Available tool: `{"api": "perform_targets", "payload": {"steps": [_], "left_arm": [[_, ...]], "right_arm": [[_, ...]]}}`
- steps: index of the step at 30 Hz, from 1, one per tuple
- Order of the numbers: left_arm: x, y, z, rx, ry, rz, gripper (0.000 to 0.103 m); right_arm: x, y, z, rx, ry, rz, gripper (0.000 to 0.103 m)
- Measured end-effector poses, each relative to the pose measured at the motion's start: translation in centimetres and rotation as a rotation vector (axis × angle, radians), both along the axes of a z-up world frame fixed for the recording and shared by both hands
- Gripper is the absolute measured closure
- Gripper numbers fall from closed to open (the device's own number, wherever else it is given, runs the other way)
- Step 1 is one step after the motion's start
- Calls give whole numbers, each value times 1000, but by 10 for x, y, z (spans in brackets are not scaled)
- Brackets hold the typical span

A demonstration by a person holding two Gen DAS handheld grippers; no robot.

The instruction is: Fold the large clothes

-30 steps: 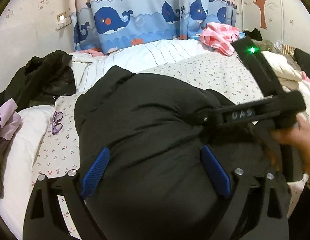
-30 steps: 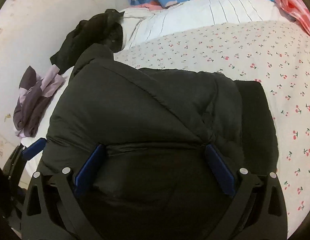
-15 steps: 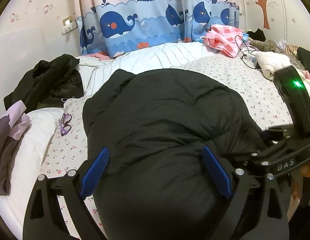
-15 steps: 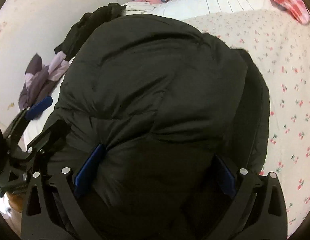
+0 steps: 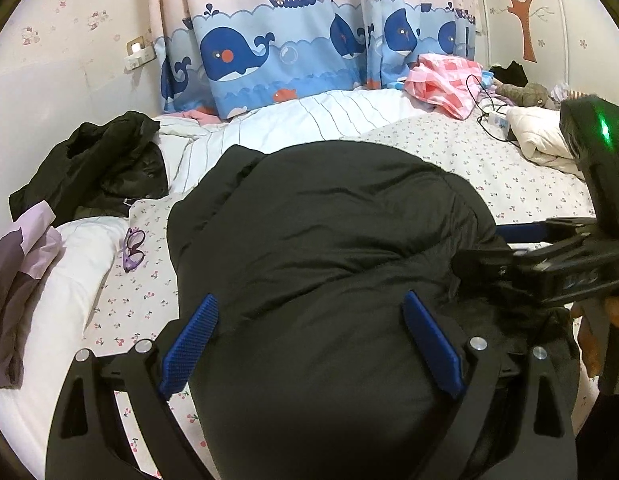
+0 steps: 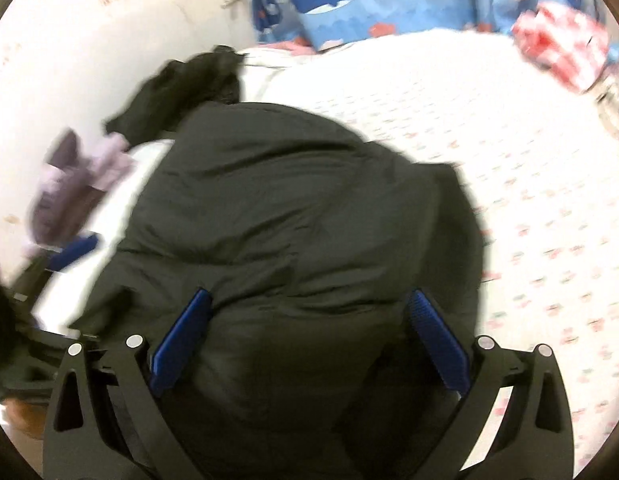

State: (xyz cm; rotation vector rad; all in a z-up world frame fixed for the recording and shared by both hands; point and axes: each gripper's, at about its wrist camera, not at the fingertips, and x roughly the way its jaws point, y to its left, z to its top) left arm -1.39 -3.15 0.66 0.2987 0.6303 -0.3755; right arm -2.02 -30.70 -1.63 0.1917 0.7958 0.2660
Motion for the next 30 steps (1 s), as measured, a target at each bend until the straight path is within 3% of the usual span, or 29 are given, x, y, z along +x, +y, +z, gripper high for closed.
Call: {"api": "perform_targets", "payload": {"steps": [2,5,8,12,14,17,20,22,26,30], "left_arm": [[2,4,3,-30,14,7,13],[12,24,8,-143,74,32,13],[33,64,9,-358,213,71,13],[65,125,-16,-651,444,155,13],[75,133,-30,-718,533,146,13],[84,118,-53,-717,672,77,9],[79,99,-51,-620,628,59,7],[79,99,-50,-620,614,74,7],[88,104,-57,-607,605,113,7],[89,93,-59,-614,619,80,7]], "right_arm": [[3,-5,-6,-2,21,-29,7],[15,-18,-29,111,143,-18,7],[15,-31,-29,194,154,-38,7],[10,-44,-20,171,96,-111,7],[12,-51,-27,200,125,-132,7],[12,-65,-33,306,151,-148,7],[8,-88,-35,414,140,-191,7],[11,-91,-38,412,165,-206,7],[25,-76,-61,422,307,-145,7],[31,-69,-68,439,333,-115,6]]}}
